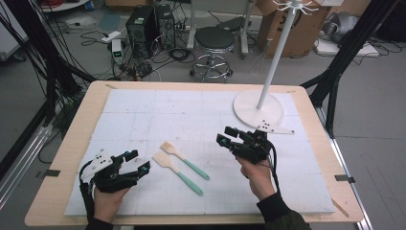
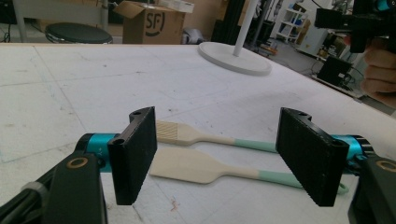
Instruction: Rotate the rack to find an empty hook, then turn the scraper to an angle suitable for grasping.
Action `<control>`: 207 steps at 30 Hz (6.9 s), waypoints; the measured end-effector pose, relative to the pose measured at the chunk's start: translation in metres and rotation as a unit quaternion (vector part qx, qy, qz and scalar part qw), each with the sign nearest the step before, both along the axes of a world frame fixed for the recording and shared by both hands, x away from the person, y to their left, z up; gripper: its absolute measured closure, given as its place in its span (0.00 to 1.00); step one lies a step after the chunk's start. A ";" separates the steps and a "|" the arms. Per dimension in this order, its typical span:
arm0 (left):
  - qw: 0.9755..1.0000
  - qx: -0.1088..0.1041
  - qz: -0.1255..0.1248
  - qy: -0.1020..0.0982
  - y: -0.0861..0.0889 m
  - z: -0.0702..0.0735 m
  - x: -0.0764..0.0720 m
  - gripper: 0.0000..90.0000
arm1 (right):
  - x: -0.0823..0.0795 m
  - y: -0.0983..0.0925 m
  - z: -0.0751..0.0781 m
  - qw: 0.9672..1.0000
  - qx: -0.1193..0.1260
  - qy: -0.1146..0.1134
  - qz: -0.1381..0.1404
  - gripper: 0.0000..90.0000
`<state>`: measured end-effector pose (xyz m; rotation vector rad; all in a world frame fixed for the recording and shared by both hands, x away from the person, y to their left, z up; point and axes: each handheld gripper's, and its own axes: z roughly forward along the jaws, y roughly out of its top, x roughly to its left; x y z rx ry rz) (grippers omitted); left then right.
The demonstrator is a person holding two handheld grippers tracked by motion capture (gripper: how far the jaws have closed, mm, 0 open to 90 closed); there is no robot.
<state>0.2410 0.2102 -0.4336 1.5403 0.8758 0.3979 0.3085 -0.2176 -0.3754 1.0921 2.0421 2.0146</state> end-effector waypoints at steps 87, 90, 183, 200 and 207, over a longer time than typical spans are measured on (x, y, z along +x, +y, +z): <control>1.000 0.006 -0.006 0.002 -0.002 -0.001 -0.003 0.33 | -0.047 0.101 -0.081 0.951 -0.207 0.173 0.151 1.00; 1.000 0.005 -0.006 0.002 -0.002 -0.001 -0.003 0.33 | -0.045 0.102 -0.082 0.949 -0.213 0.181 0.147 1.00; 1.000 -0.001 -0.004 0.001 0.000 0.001 -0.003 0.34 | 0.002 0.166 -0.077 0.933 -0.212 0.258 0.139 1.00; 1.000 -0.006 -0.001 0.001 0.002 0.000 -0.004 0.34 | -0.058 0.125 -0.073 0.945 -0.186 0.221 0.152 1.00; 1.000 0.001 -0.007 0.000 -0.004 0.001 -0.002 0.34 | -0.073 0.079 -0.085 0.948 -0.165 0.243 0.120 1.00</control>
